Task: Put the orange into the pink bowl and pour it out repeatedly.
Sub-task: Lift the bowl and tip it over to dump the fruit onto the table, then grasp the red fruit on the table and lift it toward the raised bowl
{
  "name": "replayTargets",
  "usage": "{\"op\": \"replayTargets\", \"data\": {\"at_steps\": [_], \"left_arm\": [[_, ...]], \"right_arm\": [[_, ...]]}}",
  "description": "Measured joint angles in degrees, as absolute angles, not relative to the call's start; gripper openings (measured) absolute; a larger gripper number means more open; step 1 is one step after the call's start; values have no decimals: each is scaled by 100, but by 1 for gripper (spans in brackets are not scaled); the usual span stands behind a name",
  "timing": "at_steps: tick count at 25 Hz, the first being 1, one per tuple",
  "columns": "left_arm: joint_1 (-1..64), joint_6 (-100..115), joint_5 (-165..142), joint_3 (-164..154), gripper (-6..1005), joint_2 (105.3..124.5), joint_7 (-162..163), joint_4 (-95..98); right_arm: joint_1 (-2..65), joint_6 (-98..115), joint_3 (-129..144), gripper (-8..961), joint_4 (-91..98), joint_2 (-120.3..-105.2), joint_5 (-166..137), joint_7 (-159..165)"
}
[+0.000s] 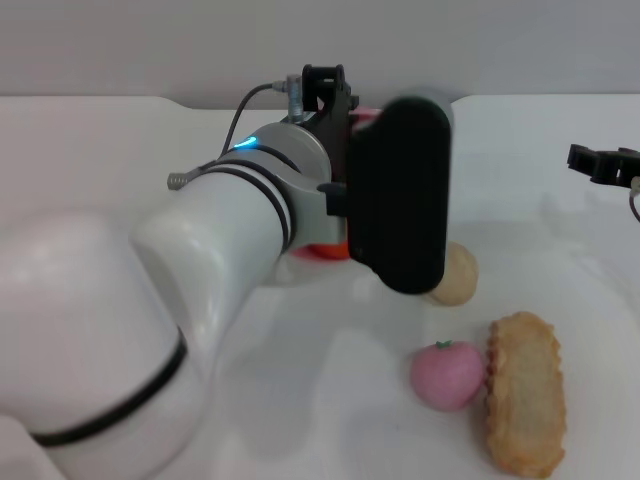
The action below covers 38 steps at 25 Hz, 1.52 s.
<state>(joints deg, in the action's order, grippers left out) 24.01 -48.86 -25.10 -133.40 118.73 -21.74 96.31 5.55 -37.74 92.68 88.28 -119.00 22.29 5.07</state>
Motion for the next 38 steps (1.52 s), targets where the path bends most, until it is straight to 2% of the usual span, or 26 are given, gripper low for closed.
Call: {"op": "replayTargets", "data": {"at_steps": [15,25,29,33,38], "left_arm": [[2466,-4851,-5756,-14756,42,11897,-2323,8367],[2531,-4891,-6328,-14848,42,11906,-1696,8112],[2864,-5570,-5812,-14365,42,11908,67,8581],[3234,-6820,-4041,-13273,42,11903,936,9238],[3098,-7364,-1820,-11368,42,11828,854,9755]], "right_arm": [[554,-3780,9180,592,8724,-11885,2235,500],[605,-3793,9222,593,8754,-11883,2235,497],[605,-3795,9336,593,8779,-11884,2235,443],[656,-3684,9776,601,8873,-11896,2235,296],[989,-3097,10819,647,8783,-11881,2203,277]]}}
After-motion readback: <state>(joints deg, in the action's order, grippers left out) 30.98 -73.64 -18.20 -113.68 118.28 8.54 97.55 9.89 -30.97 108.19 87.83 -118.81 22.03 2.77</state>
